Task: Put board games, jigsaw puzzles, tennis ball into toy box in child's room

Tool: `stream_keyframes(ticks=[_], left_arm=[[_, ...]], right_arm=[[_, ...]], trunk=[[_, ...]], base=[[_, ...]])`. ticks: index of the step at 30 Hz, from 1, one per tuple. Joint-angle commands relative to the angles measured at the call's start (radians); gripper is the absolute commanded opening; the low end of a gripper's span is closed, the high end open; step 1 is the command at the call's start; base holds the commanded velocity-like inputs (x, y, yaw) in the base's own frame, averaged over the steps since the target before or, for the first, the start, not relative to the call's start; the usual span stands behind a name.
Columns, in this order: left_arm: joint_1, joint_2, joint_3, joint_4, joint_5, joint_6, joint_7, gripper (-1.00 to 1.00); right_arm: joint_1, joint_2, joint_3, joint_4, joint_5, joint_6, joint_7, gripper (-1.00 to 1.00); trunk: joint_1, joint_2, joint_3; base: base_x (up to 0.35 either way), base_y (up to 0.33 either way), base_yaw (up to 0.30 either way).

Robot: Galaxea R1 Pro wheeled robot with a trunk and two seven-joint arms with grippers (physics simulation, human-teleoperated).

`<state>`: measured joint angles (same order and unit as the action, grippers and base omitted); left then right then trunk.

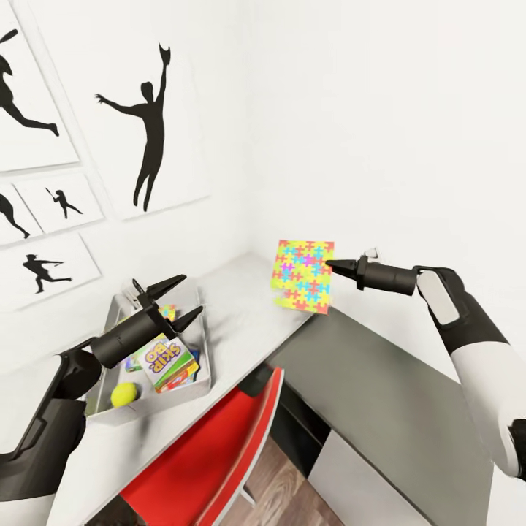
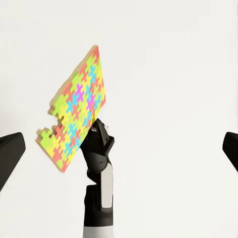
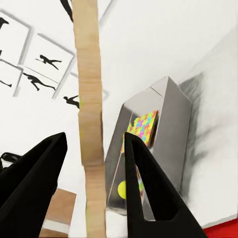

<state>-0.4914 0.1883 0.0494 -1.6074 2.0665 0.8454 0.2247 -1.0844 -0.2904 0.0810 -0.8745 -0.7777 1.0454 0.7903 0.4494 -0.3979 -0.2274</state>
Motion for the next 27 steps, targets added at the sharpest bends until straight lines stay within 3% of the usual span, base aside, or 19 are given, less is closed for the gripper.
stream_keyframes(ticks=[1,13,20,27], left_arm=[[-0.001,0.000,0.001,0.000,0.011,0.003,0.010,1.00],[0.002,0.002,0.003,0.000,0.011,0.003,0.008,1.00],[0.008,0.002,0.006,0.000,0.013,0.003,-0.006,1.00],[0.010,0.012,0.007,0.000,0.013,0.003,-0.025,1.00]], right_arm=[[-0.008,0.008,0.006,0.005,0.003,0.002,0.003,-1.00],[-0.036,0.075,0.022,0.034,0.003,0.002,-0.007,-1.00],[-0.075,0.118,0.029,0.129,0.004,0.002,-0.016,-1.00],[-0.093,0.135,0.055,0.190,0.004,0.002,-0.024,-1.00]], trunk=[[0.001,-0.002,-0.002],[0.001,-0.002,0.000],[0.001,-0.002,0.000],[0.001,-0.002,0.000]], base=[[0.000,0.000,0.285],[0.000,0.000,0.286],[0.000,0.000,0.288],[0.000,0.000,0.291]])
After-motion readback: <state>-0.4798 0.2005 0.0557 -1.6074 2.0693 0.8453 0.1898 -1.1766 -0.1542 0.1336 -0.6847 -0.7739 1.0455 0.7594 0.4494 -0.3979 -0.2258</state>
